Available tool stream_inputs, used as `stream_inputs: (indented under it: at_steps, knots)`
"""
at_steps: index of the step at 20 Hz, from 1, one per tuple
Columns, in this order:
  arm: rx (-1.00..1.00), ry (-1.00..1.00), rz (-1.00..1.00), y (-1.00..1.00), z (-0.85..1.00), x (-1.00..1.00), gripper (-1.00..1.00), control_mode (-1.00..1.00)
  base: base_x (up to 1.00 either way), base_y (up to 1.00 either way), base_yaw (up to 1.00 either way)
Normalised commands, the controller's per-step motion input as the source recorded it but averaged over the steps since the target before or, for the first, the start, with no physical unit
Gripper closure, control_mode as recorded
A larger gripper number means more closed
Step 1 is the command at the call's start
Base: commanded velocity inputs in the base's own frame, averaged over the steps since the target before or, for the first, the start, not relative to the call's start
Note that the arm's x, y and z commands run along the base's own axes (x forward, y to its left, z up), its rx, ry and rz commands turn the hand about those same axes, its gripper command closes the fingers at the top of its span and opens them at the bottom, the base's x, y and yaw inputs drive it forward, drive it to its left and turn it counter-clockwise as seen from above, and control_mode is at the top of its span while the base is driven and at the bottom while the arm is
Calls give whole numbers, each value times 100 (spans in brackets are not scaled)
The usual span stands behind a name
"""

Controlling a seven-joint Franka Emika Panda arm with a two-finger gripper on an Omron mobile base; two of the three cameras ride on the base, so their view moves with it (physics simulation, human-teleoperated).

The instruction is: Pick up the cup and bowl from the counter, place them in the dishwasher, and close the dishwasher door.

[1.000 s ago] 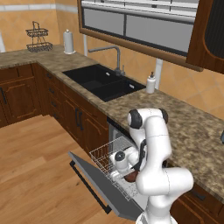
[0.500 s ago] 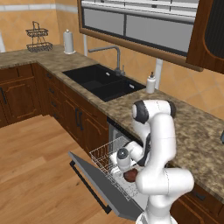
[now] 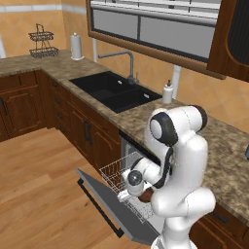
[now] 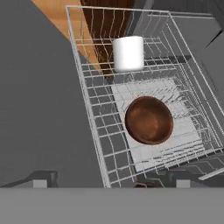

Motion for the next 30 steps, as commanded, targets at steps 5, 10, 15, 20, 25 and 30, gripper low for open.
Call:
stream_inputs:
  at_steps: [5,10,15,20,25,30]
  knots:
    - [0,-1,7,56,100,11,-100,-100,0,0,0]
    - [0,0,7,59,100,13,-100,-100,0,0,0]
    - [0,5,3,65,100,18,-100,-100,0,0,0]
    - [-5,13,0,80,100,10,-100,-100,0,0,0]
    - [-21,25,0,87,100,0,-100,-100,0,0,0]
    - [-25,24,0,76,100,0,-100,-100,0,0,0]
